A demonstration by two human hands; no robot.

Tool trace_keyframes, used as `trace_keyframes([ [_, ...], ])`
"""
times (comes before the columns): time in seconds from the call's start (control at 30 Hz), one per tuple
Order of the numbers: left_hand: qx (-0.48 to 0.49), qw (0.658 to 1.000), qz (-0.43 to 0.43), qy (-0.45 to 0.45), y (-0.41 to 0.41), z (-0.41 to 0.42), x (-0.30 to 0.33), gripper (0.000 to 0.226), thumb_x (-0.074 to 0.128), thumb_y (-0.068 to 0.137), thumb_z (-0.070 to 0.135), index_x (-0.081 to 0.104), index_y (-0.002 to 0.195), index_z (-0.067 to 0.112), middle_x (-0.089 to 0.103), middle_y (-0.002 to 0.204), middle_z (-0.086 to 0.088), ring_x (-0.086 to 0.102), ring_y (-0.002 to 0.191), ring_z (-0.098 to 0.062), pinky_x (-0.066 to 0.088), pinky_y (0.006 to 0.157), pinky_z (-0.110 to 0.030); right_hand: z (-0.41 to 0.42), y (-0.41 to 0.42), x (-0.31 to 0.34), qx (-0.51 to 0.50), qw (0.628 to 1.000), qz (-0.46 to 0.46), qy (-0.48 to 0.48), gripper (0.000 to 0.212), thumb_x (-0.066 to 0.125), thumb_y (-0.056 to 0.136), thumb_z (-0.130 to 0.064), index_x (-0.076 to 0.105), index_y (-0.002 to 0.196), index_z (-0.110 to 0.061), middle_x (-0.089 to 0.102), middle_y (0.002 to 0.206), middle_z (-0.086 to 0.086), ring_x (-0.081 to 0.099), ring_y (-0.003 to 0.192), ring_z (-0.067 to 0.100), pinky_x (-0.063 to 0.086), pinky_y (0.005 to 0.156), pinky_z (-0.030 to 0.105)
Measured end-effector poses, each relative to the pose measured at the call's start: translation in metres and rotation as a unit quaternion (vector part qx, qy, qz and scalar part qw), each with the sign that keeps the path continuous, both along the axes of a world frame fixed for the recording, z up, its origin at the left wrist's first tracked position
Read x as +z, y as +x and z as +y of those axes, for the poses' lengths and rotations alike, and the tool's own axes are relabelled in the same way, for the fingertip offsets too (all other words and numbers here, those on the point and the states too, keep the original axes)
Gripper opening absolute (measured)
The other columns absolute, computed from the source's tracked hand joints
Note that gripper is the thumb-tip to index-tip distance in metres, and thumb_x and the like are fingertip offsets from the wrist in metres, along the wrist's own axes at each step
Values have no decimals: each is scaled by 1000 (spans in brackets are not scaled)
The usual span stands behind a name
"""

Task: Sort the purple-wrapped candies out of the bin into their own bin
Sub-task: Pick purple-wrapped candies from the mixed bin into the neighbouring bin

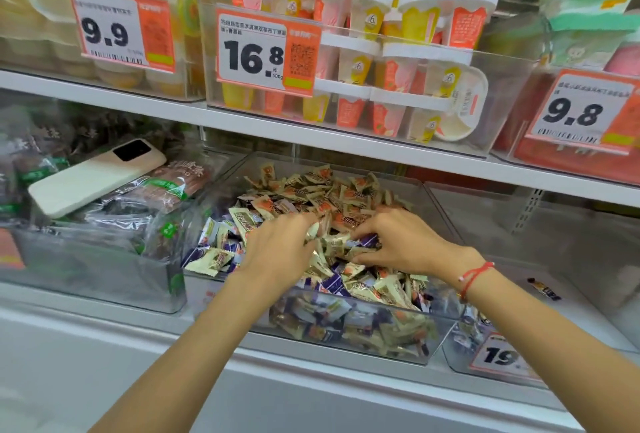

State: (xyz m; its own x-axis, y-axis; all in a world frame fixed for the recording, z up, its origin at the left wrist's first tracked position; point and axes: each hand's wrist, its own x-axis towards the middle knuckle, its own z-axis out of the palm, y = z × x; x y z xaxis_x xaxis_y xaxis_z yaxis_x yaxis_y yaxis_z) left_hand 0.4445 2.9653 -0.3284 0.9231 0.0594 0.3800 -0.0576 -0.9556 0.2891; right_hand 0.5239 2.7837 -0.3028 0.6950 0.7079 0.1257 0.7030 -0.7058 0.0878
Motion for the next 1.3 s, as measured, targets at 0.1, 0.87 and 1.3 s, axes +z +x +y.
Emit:
trace_keyframes([
  [0.1,61,996,-20,57,-6,11,6,12,50,95,26,57,105,23,65,95,-1,63,88,-27,35,58,-30,-18,-15,-2,15,1000,9,14,43,58,89,-50,57,130,-38,66,110,-9,43,97,13,40,88,34],
  [0.87,-93,992,-2,90,5,-44,-2,26,52,94,41,64,116,34,65,116,7,53,113,-16,45,85,-32,-111,-62,22,-129,897,6,422,22,63,90,-25,71,111,-26,72,74,-14,66,69,0,54,75,25],
  [1.3,-117,990,40,73,26,-76,-4,24,51,95,35,60,118,34,57,129,7,50,119,-16,49,88,-33,-157,-48,-1,-200,920,-9,338,18,64,89,-22,69,101,-35,69,93,-15,64,91,6,54,87,36],
])
